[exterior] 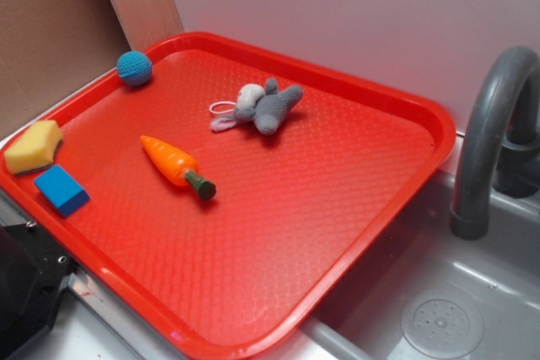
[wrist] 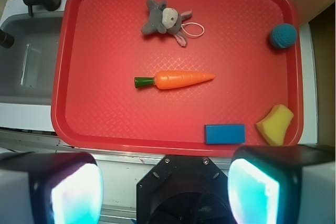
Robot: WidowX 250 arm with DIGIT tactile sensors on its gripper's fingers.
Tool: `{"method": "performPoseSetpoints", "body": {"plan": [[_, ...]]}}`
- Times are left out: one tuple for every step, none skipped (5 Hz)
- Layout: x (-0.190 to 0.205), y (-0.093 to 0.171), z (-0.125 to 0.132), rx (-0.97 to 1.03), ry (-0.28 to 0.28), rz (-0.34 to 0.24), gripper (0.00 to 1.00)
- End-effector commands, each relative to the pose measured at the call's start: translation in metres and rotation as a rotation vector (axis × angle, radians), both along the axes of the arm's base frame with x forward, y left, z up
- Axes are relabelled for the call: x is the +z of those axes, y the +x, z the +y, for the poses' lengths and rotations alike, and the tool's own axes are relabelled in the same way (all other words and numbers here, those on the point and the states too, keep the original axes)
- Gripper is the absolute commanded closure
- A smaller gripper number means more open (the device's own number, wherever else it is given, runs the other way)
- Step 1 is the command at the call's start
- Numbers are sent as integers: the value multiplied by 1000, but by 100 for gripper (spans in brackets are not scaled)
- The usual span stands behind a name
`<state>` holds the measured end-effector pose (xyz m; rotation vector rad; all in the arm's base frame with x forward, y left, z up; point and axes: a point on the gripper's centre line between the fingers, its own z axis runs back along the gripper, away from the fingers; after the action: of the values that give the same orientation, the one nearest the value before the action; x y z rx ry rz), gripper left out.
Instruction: Grab the carrot.
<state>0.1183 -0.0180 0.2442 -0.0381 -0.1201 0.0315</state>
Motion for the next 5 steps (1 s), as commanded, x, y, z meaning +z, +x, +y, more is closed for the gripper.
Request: {"method": "performPoseSetpoints", "body": {"plan": [[0, 0, 0, 0, 0, 0, 0], [5, 3, 4, 113, -45, -6, 0], [16, 17, 15, 362, -136, -28, 0], [17, 28, 27, 619, -184, 30, 0], [-1, 41, 43, 875, -141, 92, 0]]}}
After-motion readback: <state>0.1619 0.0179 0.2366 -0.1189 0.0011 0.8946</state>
